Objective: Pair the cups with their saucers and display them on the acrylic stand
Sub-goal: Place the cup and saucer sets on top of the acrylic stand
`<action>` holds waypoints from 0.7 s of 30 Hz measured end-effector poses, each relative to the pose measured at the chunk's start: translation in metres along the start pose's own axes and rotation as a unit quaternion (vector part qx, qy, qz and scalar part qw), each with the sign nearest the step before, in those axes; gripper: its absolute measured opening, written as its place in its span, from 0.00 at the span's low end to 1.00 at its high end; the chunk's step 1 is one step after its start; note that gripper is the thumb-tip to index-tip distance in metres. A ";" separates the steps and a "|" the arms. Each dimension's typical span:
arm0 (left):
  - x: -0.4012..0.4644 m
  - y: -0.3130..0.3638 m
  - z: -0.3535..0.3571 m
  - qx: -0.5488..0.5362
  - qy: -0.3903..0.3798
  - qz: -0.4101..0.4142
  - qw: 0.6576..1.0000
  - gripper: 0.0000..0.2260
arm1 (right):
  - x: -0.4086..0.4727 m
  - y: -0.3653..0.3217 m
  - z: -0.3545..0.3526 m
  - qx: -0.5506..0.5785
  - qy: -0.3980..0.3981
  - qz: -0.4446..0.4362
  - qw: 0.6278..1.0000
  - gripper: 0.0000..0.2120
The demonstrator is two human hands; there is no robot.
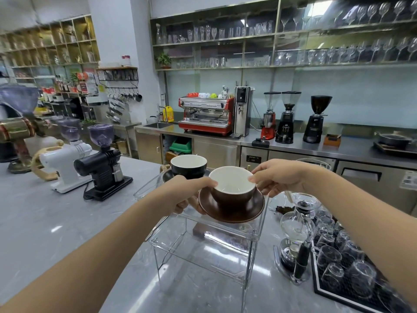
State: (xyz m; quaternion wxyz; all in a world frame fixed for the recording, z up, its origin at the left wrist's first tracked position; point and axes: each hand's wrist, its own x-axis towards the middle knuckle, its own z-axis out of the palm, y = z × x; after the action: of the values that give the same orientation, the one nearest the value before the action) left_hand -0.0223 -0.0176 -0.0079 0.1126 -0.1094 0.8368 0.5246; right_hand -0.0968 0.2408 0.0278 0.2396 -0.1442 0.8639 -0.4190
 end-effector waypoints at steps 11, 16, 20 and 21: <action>0.006 0.002 0.000 0.017 -0.017 -0.021 0.999 0.31 | 0.004 0.008 0.001 -0.004 0.017 0.024 1.000 0.14; 0.007 0.003 0.000 0.038 -0.009 -0.015 0.999 0.31 | 0.001 0.008 0.004 -0.010 0.032 0.018 0.999 0.14; 0.004 0.003 0.001 0.050 0.004 0.000 0.999 0.30 | -0.003 0.008 0.007 -0.030 0.051 0.008 0.998 0.15; 0.004 0.003 0.001 0.054 0.009 0.007 0.998 0.30 | -0.005 0.008 0.008 -0.033 0.059 0.005 0.998 0.16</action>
State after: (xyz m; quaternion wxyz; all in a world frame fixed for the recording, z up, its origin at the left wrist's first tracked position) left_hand -0.0266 -0.0155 -0.0071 0.1073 -0.1023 0.8657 0.4781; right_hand -0.0891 0.2429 0.0183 0.1853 -0.1231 0.8906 -0.3967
